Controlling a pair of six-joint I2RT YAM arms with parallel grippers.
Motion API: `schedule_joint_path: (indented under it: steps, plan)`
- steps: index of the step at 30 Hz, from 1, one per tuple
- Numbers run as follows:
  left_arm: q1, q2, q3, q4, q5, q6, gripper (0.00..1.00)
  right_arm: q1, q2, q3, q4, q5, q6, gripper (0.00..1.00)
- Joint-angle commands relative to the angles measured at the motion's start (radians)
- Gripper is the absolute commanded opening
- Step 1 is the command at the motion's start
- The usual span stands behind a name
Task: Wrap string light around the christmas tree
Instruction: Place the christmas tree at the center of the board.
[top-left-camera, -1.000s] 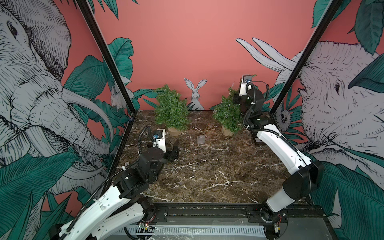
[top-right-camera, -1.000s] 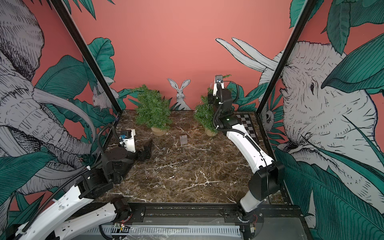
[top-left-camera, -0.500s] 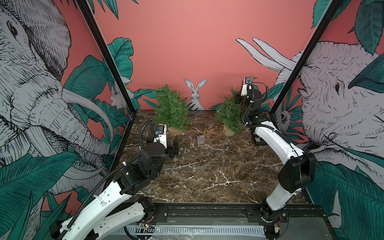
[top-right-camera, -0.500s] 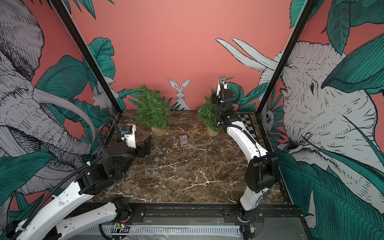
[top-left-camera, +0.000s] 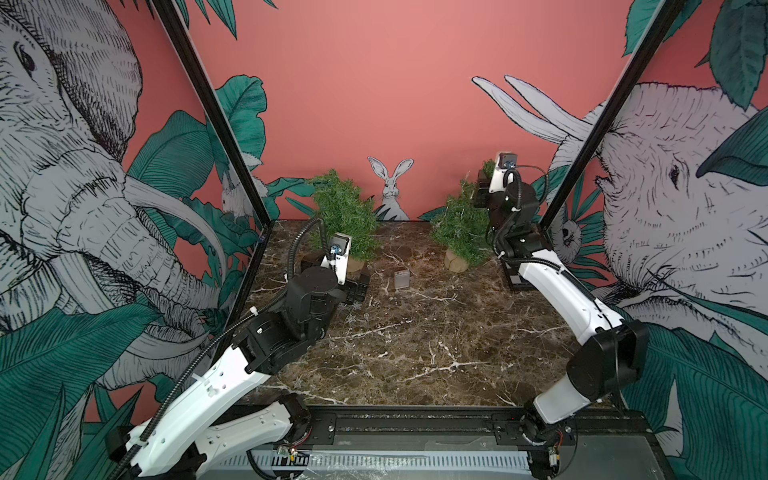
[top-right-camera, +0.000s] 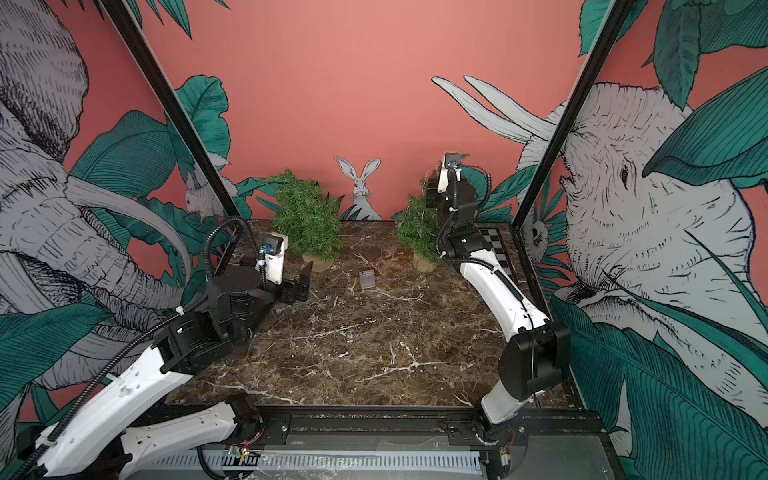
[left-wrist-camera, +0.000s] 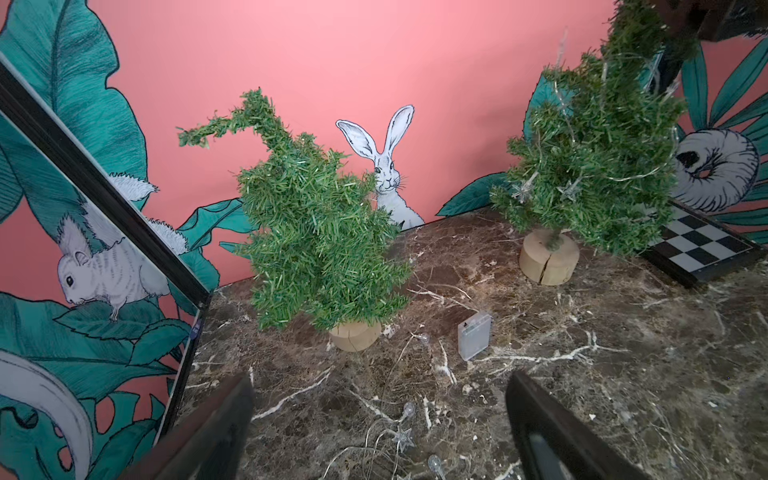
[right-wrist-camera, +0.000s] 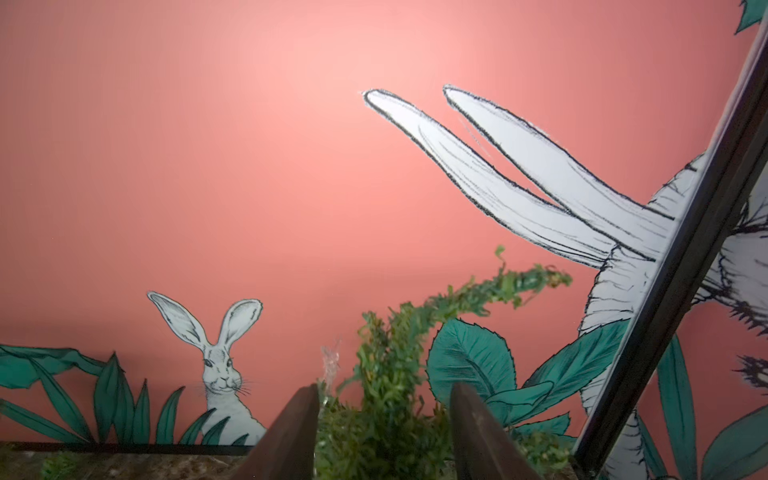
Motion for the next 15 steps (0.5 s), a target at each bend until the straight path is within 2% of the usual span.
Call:
schedule_joint_path:
  steps: [1, 5, 9, 13, 15]
  plan:
    - [-0.002, 0.015, 0.05, -0.029, -0.007, 0.061, 0.99, 0.001, -0.051, 0.018, 0.033, 0.012, 0.003, 0.6]
    - [0.012, 0.084, 0.159, -0.116, -0.095, 0.108, 0.99, 0.001, -0.125, 0.001, -0.006, 0.022, 0.023, 0.68]
    - [0.07, 0.161, 0.28, -0.129, -0.013, 0.208, 0.99, 0.001, -0.244, -0.062, -0.026, -0.02, 0.041, 0.69]
    - [0.097, 0.275, 0.441, -0.094, -0.05, 0.395, 0.99, 0.002, -0.411, -0.17, -0.076, -0.086, 0.058, 0.73]
    - [0.133, 0.33, 0.522, -0.096, -0.022, 0.422, 0.99, 0.002, -0.501, -0.256, -0.09, -0.104, 0.066, 0.77]
